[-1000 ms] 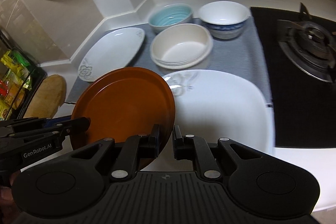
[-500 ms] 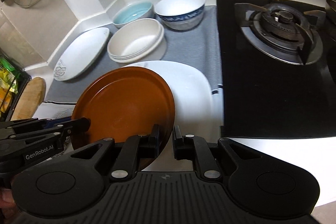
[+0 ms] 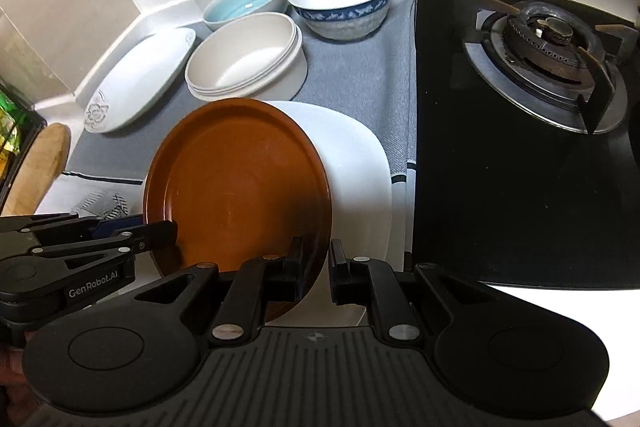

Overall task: Organize plates and bowls
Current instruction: 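Lower the orange plate onto the white square plate, open left tool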

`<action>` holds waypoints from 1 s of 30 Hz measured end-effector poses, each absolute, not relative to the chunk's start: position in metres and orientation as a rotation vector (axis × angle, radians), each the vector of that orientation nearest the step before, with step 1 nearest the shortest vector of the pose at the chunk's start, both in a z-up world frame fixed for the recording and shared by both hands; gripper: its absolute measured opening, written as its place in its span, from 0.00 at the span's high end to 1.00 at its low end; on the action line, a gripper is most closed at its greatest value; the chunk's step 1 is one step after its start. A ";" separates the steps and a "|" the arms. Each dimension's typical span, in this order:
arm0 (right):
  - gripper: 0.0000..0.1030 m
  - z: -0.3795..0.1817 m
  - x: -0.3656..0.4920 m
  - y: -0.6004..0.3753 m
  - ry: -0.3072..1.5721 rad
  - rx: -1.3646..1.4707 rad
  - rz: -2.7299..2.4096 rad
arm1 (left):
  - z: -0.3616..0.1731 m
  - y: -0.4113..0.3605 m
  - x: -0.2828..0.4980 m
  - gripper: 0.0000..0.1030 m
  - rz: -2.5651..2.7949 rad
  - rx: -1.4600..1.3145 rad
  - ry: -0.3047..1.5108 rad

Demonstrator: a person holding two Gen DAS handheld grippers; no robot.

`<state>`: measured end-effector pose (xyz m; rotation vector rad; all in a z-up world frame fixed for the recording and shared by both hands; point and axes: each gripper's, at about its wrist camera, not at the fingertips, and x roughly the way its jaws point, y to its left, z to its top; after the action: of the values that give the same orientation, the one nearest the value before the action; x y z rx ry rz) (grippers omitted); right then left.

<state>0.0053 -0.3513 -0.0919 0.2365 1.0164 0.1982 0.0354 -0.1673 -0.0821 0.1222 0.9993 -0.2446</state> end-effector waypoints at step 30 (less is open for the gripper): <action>0.84 -0.080 -0.020 -0.337 0.969 0.207 0.165 | -0.044 -0.106 -0.009 0.79 -0.121 0.012 0.882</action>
<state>-0.0198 -0.3375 -0.0804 0.2065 0.9693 0.1648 -0.0094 -0.1063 -0.0440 0.0123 0.8817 -0.1209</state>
